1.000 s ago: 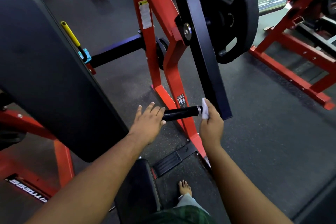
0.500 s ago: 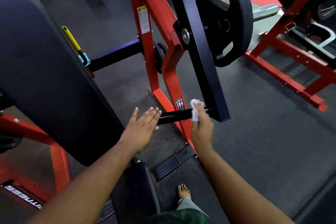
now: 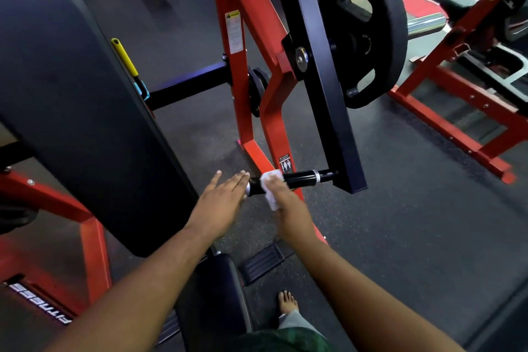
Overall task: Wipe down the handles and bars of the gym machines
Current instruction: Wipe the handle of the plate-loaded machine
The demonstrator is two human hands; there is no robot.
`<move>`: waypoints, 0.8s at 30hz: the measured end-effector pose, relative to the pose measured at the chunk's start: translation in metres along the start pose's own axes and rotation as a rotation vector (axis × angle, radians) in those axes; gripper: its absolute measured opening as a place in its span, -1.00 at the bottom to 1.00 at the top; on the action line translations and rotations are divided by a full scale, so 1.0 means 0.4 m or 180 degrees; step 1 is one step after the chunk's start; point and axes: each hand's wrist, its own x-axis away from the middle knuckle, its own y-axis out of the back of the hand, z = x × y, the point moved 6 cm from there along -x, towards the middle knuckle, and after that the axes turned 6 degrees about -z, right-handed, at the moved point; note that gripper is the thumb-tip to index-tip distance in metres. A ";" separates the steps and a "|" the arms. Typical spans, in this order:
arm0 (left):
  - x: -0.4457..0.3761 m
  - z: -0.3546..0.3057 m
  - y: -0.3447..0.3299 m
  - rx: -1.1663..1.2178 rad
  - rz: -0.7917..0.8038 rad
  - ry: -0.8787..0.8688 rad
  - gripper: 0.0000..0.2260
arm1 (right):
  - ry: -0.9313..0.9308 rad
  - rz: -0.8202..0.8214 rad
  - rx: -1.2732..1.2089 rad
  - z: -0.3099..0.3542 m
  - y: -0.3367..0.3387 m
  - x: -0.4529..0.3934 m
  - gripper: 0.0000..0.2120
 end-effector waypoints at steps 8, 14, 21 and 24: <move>0.038 0.006 0.004 -0.0110 0.0023 0.0035 -0.44 | -0.0268 0.0162 0.0210 -0.022 -0.052 -0.058 -0.33; 0.043 0.017 0.010 -0.0273 0.0178 0.0073 -0.42 | 0.0140 0.0206 0.0076 0.047 -0.051 -0.117 -0.59; 0.017 0.007 -0.002 -0.0248 0.0334 0.0234 -0.37 | 0.0228 0.0664 0.0439 0.060 -0.083 -0.134 -0.76; 0.020 0.019 -0.009 -0.0252 0.0361 0.0290 -0.34 | 0.0687 0.0397 0.0226 0.029 -0.067 -0.026 -0.41</move>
